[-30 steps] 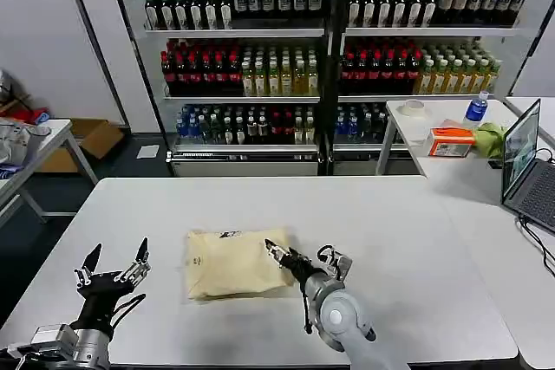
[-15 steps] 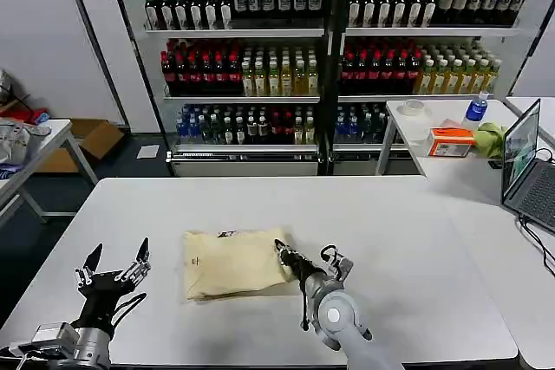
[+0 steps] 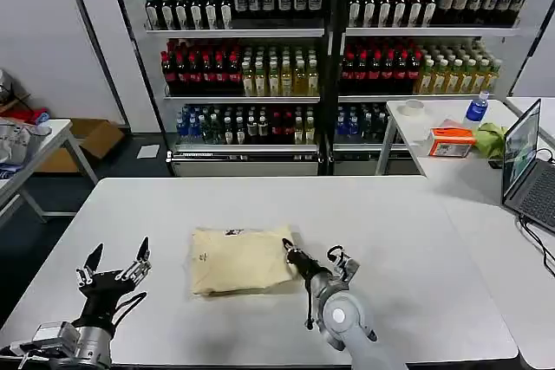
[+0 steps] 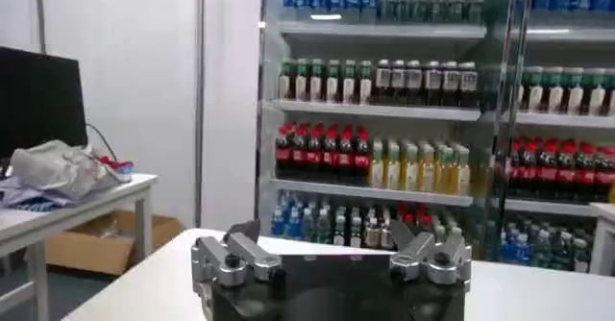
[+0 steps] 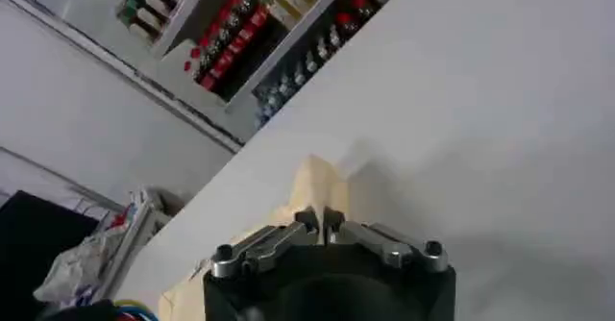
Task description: Fold and organize the clothes.
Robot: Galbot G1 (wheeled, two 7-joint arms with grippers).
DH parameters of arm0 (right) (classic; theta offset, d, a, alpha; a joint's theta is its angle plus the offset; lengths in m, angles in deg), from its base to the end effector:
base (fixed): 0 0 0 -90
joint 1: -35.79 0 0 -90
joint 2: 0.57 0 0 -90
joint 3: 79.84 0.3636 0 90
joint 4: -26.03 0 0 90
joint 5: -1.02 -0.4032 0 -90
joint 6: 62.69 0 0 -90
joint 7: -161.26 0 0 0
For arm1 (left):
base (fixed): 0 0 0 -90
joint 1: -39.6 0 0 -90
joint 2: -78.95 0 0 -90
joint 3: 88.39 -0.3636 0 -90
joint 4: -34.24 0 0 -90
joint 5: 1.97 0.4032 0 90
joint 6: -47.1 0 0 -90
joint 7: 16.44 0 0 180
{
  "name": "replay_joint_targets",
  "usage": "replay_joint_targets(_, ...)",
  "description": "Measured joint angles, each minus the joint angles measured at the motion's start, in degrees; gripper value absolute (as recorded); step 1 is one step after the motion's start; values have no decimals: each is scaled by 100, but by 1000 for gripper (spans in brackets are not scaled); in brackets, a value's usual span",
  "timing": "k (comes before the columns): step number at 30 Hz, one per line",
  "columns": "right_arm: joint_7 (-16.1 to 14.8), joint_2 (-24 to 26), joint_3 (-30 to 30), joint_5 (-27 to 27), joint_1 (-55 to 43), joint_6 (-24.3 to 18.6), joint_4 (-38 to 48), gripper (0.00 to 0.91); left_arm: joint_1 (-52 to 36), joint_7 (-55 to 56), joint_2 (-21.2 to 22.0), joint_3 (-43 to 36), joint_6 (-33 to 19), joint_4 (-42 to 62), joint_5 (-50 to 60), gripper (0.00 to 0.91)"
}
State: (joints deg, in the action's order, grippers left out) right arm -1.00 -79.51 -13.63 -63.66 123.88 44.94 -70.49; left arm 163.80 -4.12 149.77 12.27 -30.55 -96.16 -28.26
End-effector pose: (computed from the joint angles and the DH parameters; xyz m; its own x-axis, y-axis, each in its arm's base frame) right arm 0.3778 0.0976 -0.3305 -0.8264 -0.4359 0.3565 -0.0437 0.6809 0.7311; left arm 0.2058 0.0872 -0.2341 -0.9875 -0.1179 0.1045 -0.1240 0.9908 -0.0539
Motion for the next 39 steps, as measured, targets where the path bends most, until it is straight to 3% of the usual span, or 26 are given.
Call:
replay_joint_targets(16,-147,771,571,-132,403,62,-476,0,-140,-1,-2,-163,17,94,11,907)
replay_joint_targets(17,-153,821,608,-134,420,69,-488,343,-146,-1,-2,-175,18,96,13,907)
replay_joint_targets(19,-159,907,690,-131,439,94,-512,907,-154,-1,-1,-199,19,98,18,907)
replay_joint_targets(28,-292,1141,767,368,512,21,-656,907,-134,-1,-5,-221,25,74,24,907)
replay_joint_targets(39,-391,1435,796,2601,810,-622,-1070,907,-57,-3,54,-222,24,-17,62,907)
